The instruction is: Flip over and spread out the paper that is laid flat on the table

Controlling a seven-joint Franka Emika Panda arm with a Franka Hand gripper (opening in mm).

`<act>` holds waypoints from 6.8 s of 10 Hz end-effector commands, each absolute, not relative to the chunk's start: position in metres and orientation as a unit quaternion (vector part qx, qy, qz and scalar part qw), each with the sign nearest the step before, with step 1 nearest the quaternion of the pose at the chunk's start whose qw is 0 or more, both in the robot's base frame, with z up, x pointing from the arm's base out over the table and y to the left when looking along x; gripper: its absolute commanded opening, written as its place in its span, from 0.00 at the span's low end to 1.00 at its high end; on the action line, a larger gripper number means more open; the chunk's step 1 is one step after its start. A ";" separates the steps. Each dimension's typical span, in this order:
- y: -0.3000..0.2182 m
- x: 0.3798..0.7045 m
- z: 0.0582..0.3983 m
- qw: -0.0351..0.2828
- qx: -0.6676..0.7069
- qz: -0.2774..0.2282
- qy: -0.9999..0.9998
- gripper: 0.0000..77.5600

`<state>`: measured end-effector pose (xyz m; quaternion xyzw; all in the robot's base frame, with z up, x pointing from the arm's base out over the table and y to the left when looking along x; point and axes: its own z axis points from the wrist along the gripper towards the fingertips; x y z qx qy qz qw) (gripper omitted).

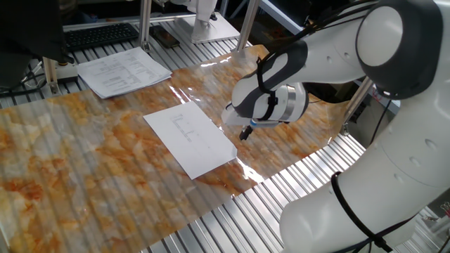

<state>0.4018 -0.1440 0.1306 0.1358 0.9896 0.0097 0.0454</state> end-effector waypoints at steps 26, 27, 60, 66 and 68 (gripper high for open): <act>-0.142 0.405 0.089 0.030 0.236 0.017 0.971 0.00; -0.142 0.405 0.088 0.031 0.236 0.015 0.971 0.00; -0.138 0.407 0.056 0.036 0.216 0.003 0.976 1.00; -0.138 0.407 0.056 0.036 0.215 -0.006 0.976 0.02; -0.138 0.407 0.056 0.036 0.215 -0.006 0.976 0.02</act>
